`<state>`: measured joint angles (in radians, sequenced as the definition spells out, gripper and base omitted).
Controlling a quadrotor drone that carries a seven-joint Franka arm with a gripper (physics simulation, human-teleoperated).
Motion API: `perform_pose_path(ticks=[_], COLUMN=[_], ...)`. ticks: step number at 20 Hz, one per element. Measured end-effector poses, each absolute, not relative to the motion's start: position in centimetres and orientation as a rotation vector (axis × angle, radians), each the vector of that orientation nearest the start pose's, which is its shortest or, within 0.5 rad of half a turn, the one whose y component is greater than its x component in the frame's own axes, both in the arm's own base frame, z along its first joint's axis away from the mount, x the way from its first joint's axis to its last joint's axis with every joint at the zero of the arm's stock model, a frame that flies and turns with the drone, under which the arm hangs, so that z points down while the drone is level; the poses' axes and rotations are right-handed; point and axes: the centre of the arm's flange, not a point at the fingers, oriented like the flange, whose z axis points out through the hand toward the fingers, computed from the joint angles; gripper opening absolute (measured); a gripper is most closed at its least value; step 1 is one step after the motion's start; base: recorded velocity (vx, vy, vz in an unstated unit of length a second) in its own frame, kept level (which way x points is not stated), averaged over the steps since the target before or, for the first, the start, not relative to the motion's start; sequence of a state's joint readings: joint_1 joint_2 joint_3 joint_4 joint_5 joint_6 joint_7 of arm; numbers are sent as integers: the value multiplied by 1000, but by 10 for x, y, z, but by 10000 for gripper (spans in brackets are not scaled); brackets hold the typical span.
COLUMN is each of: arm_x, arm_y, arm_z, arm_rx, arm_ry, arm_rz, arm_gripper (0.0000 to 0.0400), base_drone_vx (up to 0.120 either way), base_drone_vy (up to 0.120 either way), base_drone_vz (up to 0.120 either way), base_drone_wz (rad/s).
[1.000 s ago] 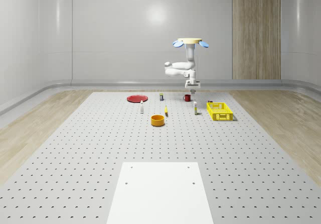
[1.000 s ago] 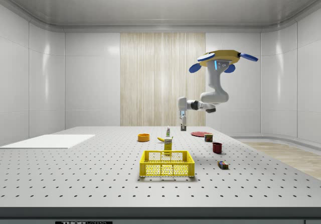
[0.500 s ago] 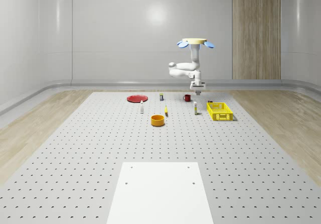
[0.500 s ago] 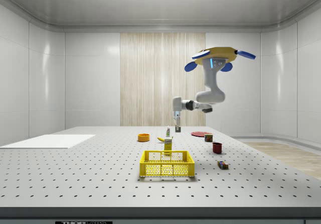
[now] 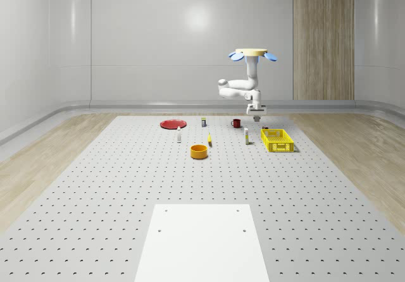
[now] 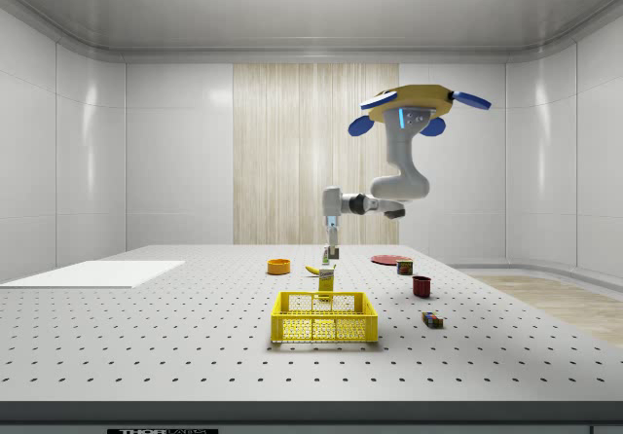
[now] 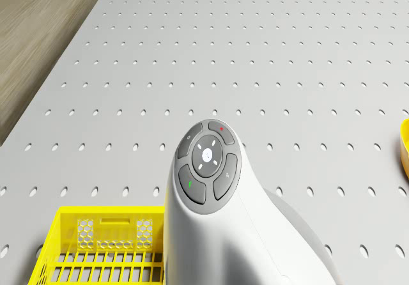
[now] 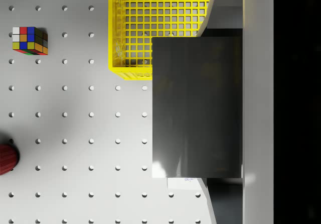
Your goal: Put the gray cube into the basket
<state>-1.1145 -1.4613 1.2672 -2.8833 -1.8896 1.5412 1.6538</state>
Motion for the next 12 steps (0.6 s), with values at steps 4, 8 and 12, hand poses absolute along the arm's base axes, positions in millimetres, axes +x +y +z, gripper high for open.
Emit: perform_pose_path(ticks=[4,8,12], arm_x=[298,298,298], arm_y=[4,4,4], arm_z=[514,514,514], arm_rx=[1,1,1], arm_ry=[-2,-2,-2], arm_rz=[786,786,786], arm_gripper=[250,250,250], base_drone_vx=[120,30,0], base_drone_vy=[120,60,110], base_drone_vz=[0,0,-40], base_drone_wz=[0,0,0])
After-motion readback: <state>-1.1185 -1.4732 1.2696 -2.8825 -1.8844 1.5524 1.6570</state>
